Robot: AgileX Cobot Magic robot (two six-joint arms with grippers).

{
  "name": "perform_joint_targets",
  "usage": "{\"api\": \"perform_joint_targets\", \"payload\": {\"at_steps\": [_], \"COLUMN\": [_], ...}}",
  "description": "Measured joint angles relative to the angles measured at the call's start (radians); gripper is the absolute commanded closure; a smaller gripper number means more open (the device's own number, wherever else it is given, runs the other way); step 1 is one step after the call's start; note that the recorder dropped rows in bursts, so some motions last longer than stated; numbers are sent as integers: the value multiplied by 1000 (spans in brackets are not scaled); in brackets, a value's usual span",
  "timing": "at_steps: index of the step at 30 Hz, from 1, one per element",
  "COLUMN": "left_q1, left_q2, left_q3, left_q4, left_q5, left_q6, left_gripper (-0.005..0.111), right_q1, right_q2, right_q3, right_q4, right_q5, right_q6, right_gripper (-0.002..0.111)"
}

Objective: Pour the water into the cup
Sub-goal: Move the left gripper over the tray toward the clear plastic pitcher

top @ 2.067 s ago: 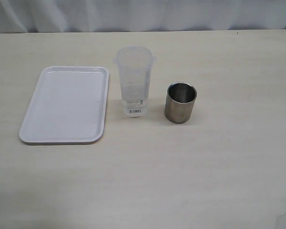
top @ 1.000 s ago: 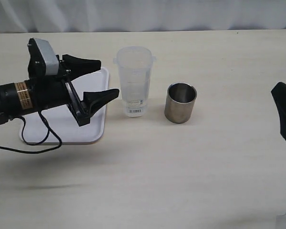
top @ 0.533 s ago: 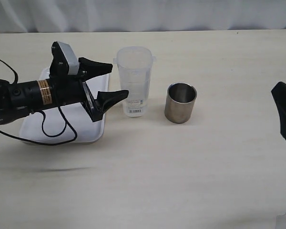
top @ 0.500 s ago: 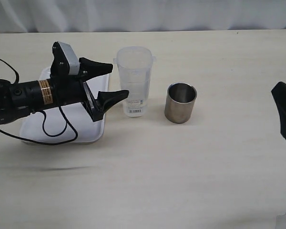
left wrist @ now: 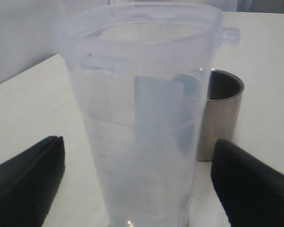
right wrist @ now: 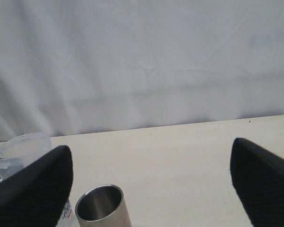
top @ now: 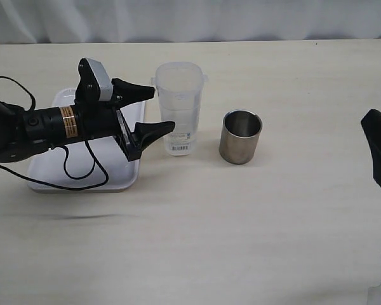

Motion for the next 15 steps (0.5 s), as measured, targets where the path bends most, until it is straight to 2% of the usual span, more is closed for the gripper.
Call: {"api": "perform_joint_targets", "payload": {"at_steps": [4, 15], "left_q1": [0, 0], "left_q2": [0, 0], "left_q3": [0, -4], "left_q4": [0, -23], "left_q5": [0, -2], "left_q6": [0, 0], "left_gripper": [2, 2], "right_q1": [0, 0], "right_q2": [0, 0], "right_q3": [0, 0], "right_q4": [0, 0], "right_q5": [0, 0], "right_q6": [0, 0], "right_gripper": [24, 24]}}
